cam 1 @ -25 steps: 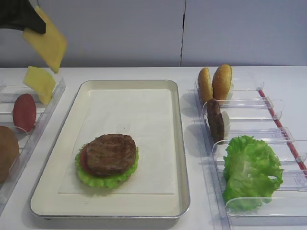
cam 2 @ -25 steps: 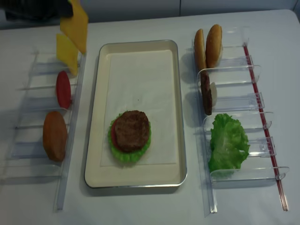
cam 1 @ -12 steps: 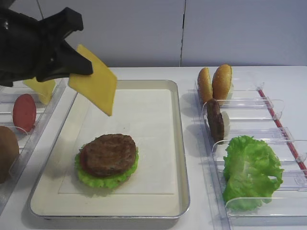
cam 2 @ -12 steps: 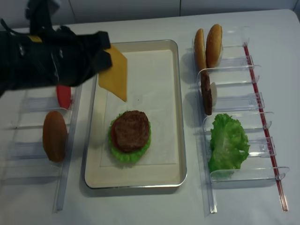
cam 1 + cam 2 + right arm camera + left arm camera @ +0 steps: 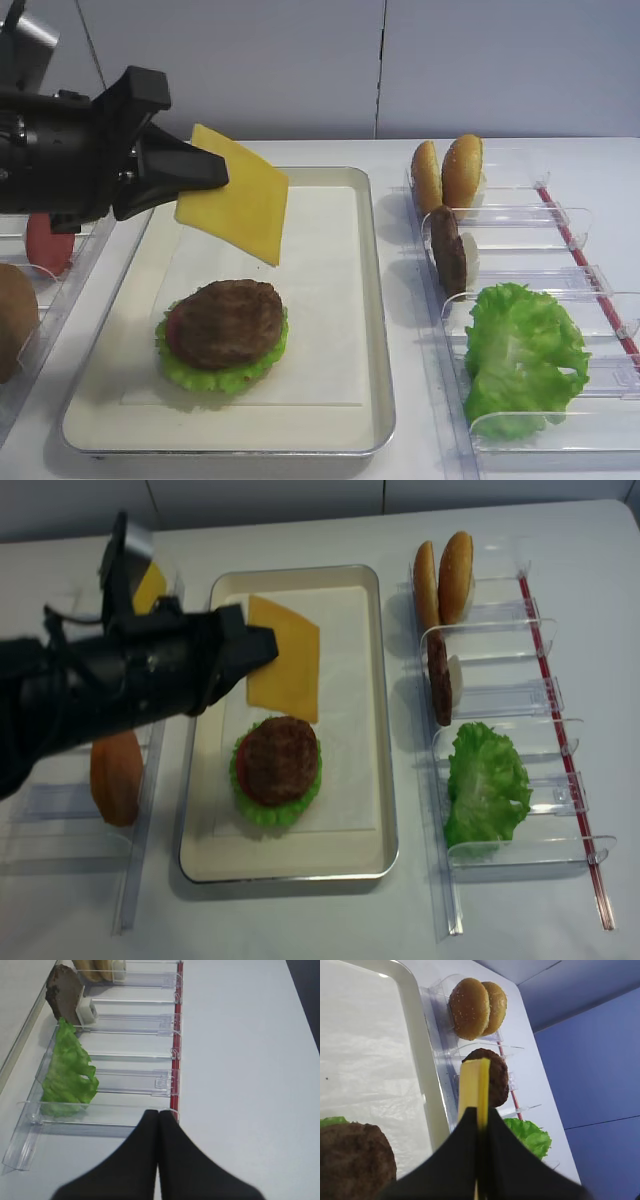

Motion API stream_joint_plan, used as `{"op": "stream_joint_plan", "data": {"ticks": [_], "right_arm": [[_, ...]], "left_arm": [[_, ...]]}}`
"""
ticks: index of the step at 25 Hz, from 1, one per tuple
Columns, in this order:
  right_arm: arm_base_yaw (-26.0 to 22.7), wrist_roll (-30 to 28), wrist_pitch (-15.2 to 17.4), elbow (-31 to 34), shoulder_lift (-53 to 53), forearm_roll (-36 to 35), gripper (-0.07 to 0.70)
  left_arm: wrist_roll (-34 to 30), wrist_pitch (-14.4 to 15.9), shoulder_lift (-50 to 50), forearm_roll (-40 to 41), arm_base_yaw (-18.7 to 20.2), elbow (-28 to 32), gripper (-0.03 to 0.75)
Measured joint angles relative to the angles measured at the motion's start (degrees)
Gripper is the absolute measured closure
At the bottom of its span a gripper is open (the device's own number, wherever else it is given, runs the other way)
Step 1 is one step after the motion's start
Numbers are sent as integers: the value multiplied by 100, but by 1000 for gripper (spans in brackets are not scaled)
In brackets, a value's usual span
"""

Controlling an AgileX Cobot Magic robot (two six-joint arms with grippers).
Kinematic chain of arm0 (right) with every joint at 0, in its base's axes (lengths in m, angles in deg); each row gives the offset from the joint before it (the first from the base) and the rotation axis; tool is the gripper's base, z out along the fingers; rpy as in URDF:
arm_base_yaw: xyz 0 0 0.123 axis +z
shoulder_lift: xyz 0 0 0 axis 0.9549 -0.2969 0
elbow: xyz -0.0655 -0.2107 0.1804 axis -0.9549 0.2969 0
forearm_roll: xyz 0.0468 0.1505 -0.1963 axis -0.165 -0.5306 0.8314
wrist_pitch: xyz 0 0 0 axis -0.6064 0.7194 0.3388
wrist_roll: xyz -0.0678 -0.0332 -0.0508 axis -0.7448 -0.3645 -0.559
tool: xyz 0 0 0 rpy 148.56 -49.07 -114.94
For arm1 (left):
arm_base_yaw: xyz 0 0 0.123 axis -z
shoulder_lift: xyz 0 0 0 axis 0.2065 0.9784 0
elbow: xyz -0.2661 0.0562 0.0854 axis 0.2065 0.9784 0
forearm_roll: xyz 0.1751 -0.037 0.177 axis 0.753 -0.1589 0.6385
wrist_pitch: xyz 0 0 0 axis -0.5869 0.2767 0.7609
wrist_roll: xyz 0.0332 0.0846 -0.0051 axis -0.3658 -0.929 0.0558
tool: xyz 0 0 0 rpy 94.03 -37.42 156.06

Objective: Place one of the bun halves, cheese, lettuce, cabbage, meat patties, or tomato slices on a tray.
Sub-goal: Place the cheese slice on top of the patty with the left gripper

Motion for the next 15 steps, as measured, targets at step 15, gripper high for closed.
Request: {"op": "stream_joint_plan", "data": {"ticks": [15], "right_arm": [[0,0,0,0,0,10,612]], "left_arm": [[-1580,1915,835,-1081,-832,675,703]]}}
